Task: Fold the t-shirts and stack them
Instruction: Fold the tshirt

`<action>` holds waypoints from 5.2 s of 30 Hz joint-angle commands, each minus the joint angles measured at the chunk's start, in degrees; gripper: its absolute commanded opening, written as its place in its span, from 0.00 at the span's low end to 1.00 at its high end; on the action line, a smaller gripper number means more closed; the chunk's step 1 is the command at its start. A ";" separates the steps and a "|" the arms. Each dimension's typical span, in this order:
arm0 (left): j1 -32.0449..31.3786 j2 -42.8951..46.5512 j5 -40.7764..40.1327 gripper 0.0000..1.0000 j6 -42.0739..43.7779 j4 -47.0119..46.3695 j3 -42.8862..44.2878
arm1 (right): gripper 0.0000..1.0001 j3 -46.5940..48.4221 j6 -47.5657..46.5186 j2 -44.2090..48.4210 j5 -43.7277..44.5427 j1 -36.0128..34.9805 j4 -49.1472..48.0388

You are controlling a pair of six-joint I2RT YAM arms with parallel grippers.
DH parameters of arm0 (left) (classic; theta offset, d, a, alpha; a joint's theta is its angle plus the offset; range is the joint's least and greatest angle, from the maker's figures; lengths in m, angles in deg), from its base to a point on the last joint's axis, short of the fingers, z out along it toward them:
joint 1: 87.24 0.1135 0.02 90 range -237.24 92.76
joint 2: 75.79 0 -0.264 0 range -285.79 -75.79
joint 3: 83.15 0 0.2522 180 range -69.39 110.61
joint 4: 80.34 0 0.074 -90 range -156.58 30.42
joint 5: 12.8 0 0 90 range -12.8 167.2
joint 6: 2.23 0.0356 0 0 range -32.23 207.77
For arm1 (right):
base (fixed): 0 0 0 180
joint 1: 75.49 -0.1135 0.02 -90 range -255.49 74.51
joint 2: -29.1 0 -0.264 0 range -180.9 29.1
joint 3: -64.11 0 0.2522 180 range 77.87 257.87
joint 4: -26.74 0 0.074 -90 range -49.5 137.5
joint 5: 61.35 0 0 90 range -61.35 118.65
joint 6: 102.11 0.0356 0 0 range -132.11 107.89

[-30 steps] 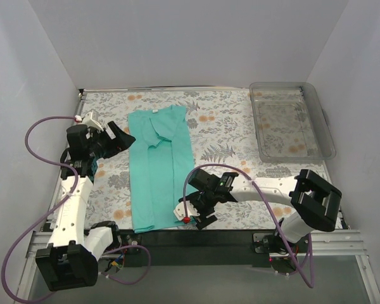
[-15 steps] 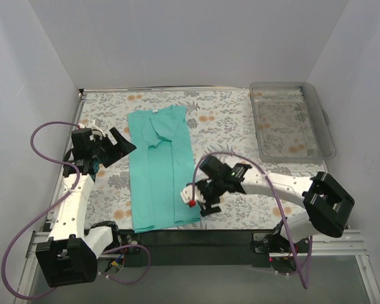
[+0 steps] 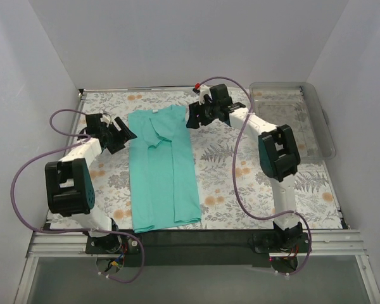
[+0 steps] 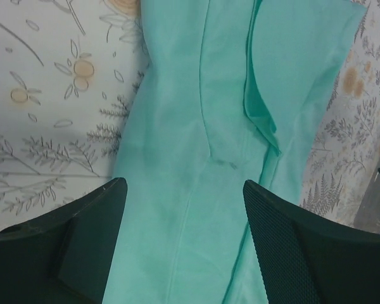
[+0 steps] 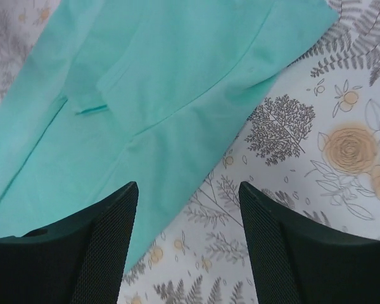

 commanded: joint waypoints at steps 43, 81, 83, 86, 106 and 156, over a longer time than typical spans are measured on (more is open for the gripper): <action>1.17 -43.55 6.24 0.00 2.03 2.78 45.99 | 0.09 29.09 29.49 -28.93 -4.48 4.47 -2.92; -3.40 -9.14 8.52 0.77 14.92 -19.61 20.30 | 0.76 -7.44 -32.42 13.06 -31.35 10.81 2.33; -4.89 1.76 14.56 0.89 17.65 -25.15 7.99 | 0.81 -16.49 -47.98 21.23 -31.90 10.19 8.66; -9.37 15.01 19.77 0.97 28.27 -25.08 -3.81 | 0.98 -29.85 -64.86 32.30 -29.26 8.87 12.80; -38.28 47.78 12.50 0.81 67.85 12.45 -27.21 | 0.79 -52.66 -67.81 45.97 -15.02 -11.16 15.80; -53.76 34.75 -4.03 0.11 66.18 6.04 -35.30 | 0.68 -51.86 -62.62 36.47 -14.85 -15.65 11.93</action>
